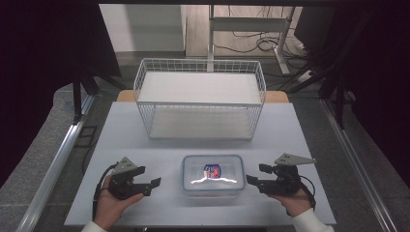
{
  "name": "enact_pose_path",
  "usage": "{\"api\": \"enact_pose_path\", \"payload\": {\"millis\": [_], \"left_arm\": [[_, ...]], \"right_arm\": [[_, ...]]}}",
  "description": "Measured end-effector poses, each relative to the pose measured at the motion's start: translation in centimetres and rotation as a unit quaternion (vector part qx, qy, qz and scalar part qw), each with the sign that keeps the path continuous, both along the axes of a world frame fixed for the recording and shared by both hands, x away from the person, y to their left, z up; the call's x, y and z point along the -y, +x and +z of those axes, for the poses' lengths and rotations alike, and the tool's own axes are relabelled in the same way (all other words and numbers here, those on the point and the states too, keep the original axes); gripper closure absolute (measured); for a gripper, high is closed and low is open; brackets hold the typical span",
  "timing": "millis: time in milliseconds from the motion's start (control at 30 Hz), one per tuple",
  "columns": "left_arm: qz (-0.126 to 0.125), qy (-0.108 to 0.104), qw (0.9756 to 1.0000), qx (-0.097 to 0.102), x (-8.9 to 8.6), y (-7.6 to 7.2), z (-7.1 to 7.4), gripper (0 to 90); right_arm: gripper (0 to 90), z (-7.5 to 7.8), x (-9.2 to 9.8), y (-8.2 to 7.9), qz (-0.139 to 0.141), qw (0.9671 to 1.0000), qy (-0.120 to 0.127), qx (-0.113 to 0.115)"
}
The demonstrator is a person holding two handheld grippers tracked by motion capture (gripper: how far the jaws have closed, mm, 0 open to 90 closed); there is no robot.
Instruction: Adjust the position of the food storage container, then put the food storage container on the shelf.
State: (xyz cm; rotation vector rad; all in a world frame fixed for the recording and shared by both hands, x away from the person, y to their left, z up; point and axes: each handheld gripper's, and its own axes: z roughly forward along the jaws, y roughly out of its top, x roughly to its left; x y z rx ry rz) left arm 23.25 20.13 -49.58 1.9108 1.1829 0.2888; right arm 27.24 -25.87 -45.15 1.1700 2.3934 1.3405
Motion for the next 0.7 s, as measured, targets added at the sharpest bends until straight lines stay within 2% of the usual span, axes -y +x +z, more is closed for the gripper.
{"api": "enact_pose_path", "payload": {"millis": [200, 567, 700], "left_arm": [[0.003, -0.004, 1.0000, -0.002, 0.0, 0.0, 0.1, 22.2], [-0.005, -0.003, 1.0000, -0.002, 0.4, -0.3, 0.4, 21.8], [-0.016, -0.017, 0.9997, -0.003, 1.2, 0.1, 0.9, 21.1]], "right_arm": [[24.6, -0.2, -0.1, 0.2, 0.000, 0.9999, 0.003, -0.011], [23.8, 0.0, 0.2, 0.2, -0.009, 0.9998, 0.008, -0.012], [23.2, 0.1, 0.3, 0.1, -0.007, 0.9998, 0.015, -0.014]]}}
